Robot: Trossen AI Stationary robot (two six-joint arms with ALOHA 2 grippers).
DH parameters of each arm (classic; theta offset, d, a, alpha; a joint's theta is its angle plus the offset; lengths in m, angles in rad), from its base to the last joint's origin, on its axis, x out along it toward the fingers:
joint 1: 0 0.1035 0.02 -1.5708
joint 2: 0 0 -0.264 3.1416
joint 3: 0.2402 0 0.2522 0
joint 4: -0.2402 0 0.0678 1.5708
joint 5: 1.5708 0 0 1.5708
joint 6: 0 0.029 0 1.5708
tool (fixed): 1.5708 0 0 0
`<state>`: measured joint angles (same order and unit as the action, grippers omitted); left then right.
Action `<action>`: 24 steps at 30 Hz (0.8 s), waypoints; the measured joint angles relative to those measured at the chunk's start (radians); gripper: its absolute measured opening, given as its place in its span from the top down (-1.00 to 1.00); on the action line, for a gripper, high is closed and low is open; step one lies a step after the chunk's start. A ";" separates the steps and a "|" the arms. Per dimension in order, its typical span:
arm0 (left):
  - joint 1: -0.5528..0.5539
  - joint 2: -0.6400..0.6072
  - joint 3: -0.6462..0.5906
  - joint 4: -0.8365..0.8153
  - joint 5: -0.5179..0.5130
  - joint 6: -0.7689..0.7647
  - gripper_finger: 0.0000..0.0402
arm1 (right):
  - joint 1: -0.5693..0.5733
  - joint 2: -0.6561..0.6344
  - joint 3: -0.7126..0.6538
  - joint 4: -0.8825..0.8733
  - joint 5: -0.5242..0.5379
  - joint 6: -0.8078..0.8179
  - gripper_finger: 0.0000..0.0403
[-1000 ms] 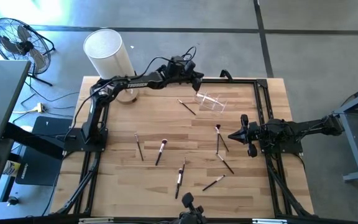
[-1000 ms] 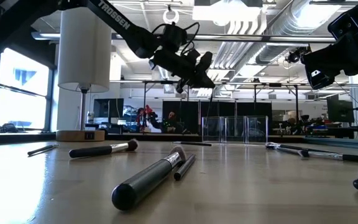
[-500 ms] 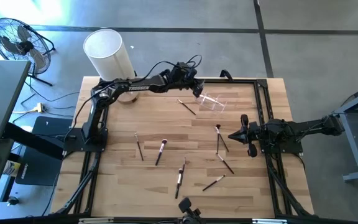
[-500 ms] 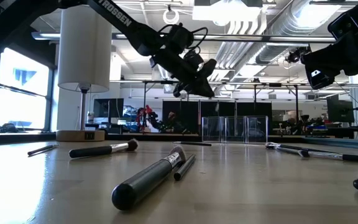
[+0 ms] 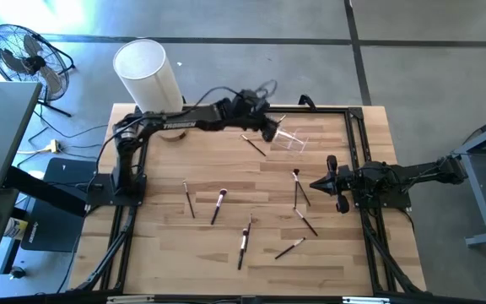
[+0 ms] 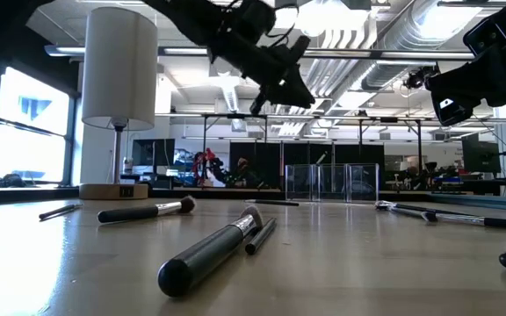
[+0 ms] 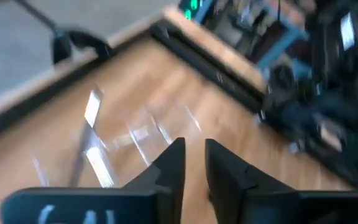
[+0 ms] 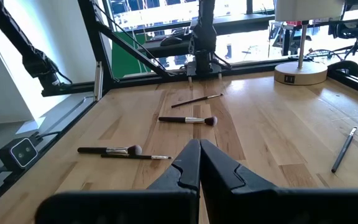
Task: Pick & Place Makeup Brushes
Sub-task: Put the black makeup brush into the transparent organizer
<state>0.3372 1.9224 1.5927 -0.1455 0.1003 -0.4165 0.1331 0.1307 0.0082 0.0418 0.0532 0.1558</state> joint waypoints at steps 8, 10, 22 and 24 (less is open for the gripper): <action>-0.172 -0.052 0.000 -0.277 0.008 -0.021 0.96 | 0.000 0.000 0.000 0.000 0.006 -0.098 1.00; -0.231 -0.052 -0.005 -0.307 -0.025 -0.037 0.99 | 0.000 0.000 0.000 0.000 0.008 -0.164 1.00; -0.469 -0.185 -0.389 -0.174 -0.177 -0.307 1.00 | 0.000 0.001 0.000 0.029 0.008 -0.066 1.00; -0.497 -0.251 -0.494 -0.129 -0.218 -0.350 1.00 | 0.000 0.003 0.000 0.033 0.008 -0.044 1.00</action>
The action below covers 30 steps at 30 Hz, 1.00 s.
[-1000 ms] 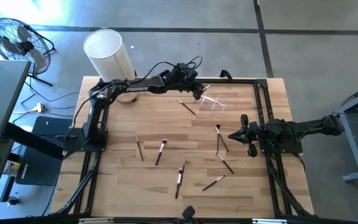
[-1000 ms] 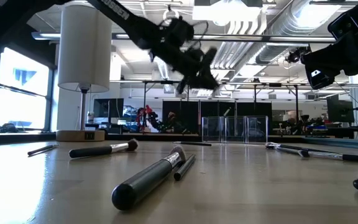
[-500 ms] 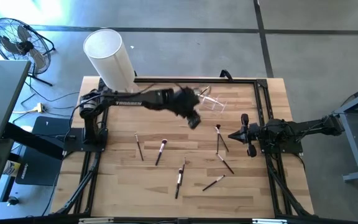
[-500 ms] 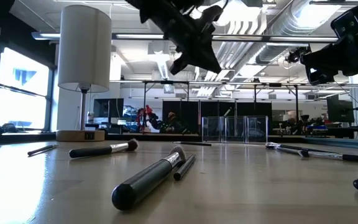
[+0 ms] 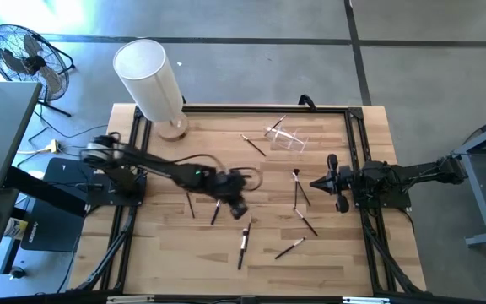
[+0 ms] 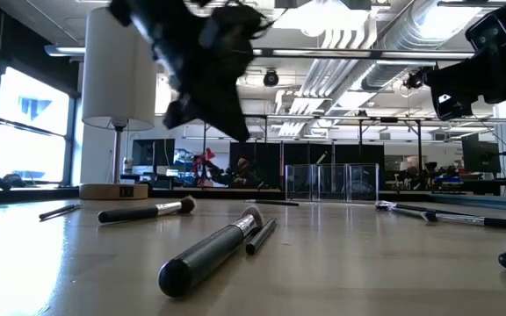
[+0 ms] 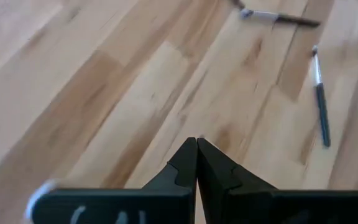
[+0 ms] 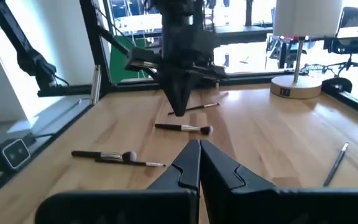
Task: Pick & Place Makeup Brushes
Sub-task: Put the black makeup brush into the transparent organizer
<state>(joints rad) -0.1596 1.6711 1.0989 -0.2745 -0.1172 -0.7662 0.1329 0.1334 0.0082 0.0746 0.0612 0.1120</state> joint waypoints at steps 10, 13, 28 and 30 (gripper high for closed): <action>-0.086 -0.402 -0.412 0.084 -0.023 -0.001 1.00 | -0.001 0.059 0.018 0.048 0.061 0.264 1.00; -0.082 -0.476 -0.461 0.079 -0.015 0.062 1.00 | 0.007 0.159 0.093 0.010 0.148 0.229 1.00; -0.076 -0.717 -0.475 -0.044 -0.082 0.371 1.00 | -0.068 1.028 0.821 -0.663 0.378 0.554 0.99; -0.076 -0.744 -0.475 -0.058 -0.084 0.385 1.00 | -0.097 1.134 0.890 -0.754 0.330 0.627 0.95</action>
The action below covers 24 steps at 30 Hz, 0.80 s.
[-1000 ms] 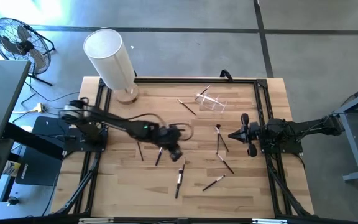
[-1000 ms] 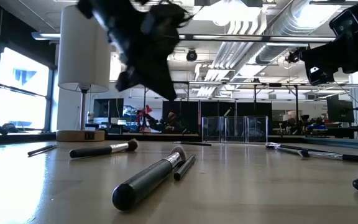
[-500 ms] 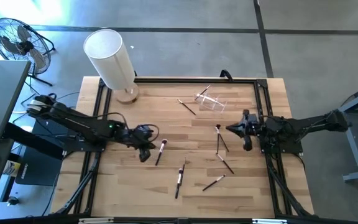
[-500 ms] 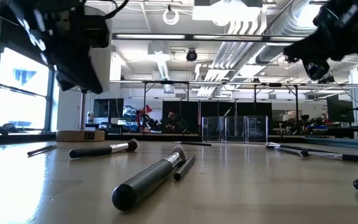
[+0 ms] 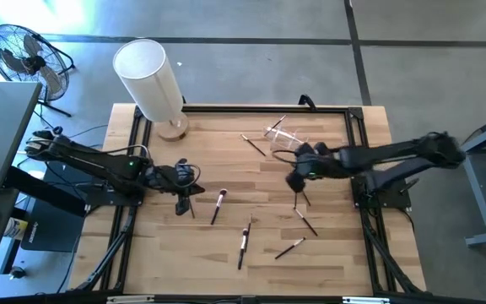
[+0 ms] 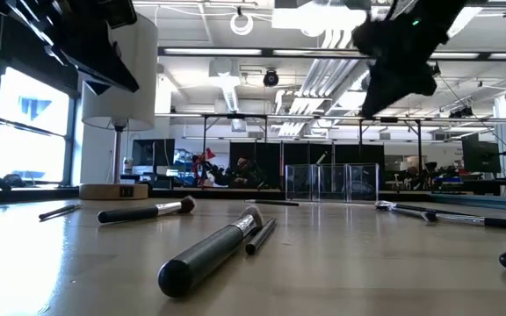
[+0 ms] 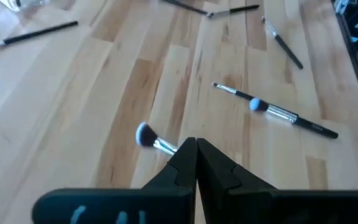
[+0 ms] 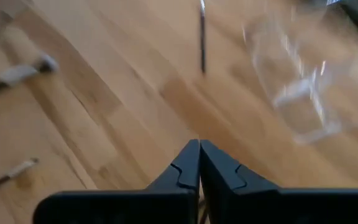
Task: Pick & Place Makeup Brushes
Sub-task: Put the black makeup brush into the transparent organizer
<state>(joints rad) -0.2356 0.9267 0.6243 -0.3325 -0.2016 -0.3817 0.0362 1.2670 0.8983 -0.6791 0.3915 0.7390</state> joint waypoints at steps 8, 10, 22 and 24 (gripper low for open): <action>0.000 -0.029 0.001 -0.039 -0.003 0.018 1.00 | -0.099 0.297 0.153 -0.173 -0.159 0.126 0.73; 0.000 -0.029 0.001 -0.038 -0.001 0.018 1.00 | -0.115 0.338 0.161 -0.172 -0.191 0.126 0.67; 0.000 -0.028 0.001 -0.039 0.008 0.018 1.00 | -0.174 0.450 0.131 -0.176 -0.202 0.111 0.57; 0.000 -0.028 0.001 -0.041 0.008 0.018 1.00 | -0.181 0.450 0.131 -0.169 -0.201 0.107 0.57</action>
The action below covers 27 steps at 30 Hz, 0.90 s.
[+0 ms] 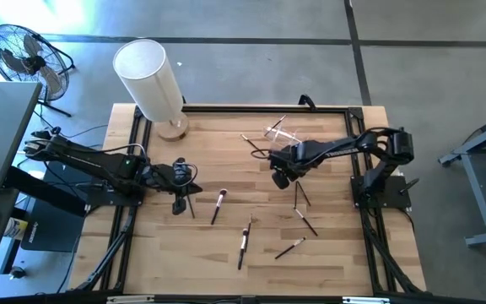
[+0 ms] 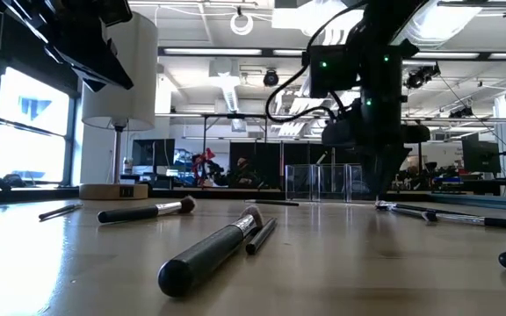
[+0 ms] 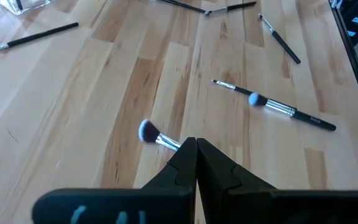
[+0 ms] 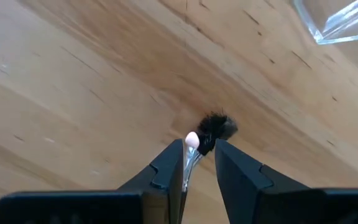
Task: Pick & Place Makeup Brushes
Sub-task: Put the black makeup brush into the transparent organizer
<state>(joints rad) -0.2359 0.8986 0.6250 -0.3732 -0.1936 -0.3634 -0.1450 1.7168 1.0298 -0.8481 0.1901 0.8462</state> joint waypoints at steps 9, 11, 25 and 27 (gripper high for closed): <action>0.000 0.000 0.000 -0.004 0.000 0.000 1.00 | -0.014 0.000 0.000 0.000 -0.044 -0.016 0.57; 0.000 0.000 0.000 -0.004 -0.001 0.000 1.00 | -0.014 0.000 0.000 0.000 -0.051 -0.019 0.57; 0.000 0.000 0.000 -0.004 -0.011 -0.007 1.00 | -0.046 0.000 0.000 0.000 -0.112 -0.061 0.57; 0.000 0.000 0.000 -0.004 -0.011 -0.007 1.00 | -0.046 0.000 0.000 0.000 -0.127 -0.063 0.57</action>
<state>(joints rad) -0.2359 0.8989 0.6250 -0.3775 -0.2050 -0.3706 -0.1905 1.7168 1.0298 -0.8478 0.0628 0.7829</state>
